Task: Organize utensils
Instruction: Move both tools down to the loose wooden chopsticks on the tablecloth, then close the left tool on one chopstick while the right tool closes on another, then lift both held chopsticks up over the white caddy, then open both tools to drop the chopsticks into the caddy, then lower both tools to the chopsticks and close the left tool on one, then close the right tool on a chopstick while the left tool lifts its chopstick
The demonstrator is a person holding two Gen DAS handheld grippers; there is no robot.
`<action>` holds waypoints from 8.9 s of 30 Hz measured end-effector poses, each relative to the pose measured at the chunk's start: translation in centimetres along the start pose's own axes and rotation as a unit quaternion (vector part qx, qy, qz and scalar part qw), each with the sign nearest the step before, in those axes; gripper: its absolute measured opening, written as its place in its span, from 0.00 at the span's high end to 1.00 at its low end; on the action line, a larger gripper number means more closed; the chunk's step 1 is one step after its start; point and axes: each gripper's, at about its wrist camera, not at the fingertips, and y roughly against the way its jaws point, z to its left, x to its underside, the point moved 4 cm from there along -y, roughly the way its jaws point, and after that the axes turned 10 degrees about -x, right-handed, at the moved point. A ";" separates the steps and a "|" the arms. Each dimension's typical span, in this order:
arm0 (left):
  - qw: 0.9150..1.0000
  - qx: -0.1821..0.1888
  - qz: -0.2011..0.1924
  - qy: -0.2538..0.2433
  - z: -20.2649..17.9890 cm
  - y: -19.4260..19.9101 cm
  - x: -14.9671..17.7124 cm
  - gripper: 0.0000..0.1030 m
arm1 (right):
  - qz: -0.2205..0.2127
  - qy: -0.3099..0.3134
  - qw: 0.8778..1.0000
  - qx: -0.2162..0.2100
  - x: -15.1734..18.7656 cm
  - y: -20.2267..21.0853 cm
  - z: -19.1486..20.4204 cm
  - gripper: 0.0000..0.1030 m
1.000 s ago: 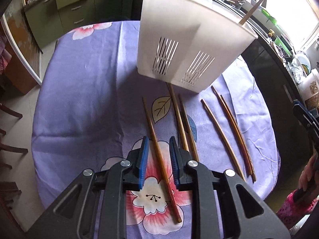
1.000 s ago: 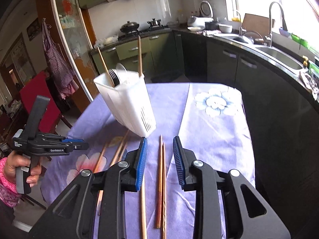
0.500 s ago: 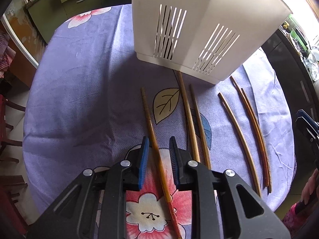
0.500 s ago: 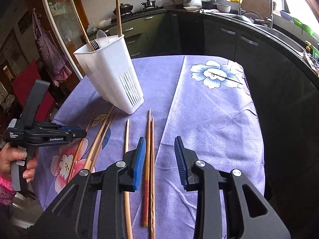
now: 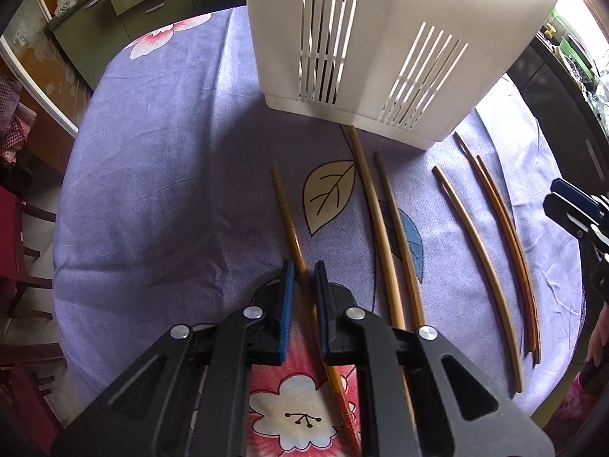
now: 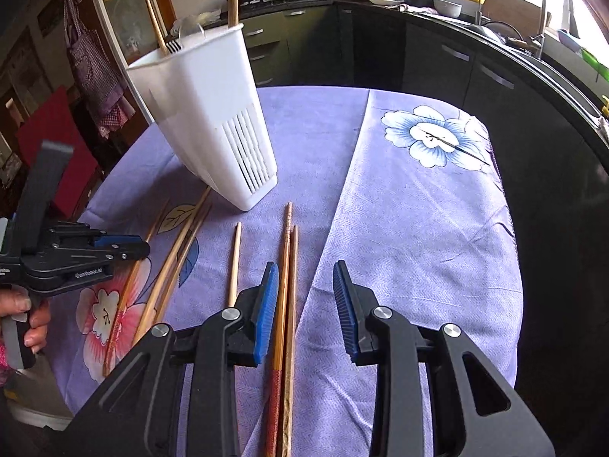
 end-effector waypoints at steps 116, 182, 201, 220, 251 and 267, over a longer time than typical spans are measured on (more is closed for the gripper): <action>0.967 0.060 -0.248 -0.025 5.6 23.0 0.1 0.94 | -0.217 0.074 0.973 -0.031 -7.4 22.1 7.5 0.94; 0.992 0.079 -0.095 0.004 1.5 9.7 -1.7 0.63 | -0.116 0.023 0.993 -0.005 -3.9 9.4 3.2 0.76; 1.000 0.009 -0.015 0.024 -3.2 0.7 -3.7 0.80 | -0.091 -0.008 0.995 -0.035 -0.5 6.5 -0.8 0.76; 1.000 -0.013 -0.008 -0.010 -4.5 -0.1 -3.4 0.92 | -0.040 -0.001 0.999 -0.034 -0.5 1.4 -0.4 0.71; 0.999 -0.001 -0.011 -0.035 -0.9 0.2 -0.6 0.94 | 0.036 0.050 0.998 0.005 -1.8 -7.0 1.4 0.83; 0.999 0.000 -0.005 -0.041 -1.0 0.4 -0.8 0.94 | -0.017 0.035 0.999 -0.011 -1.8 -2.5 2.1 0.93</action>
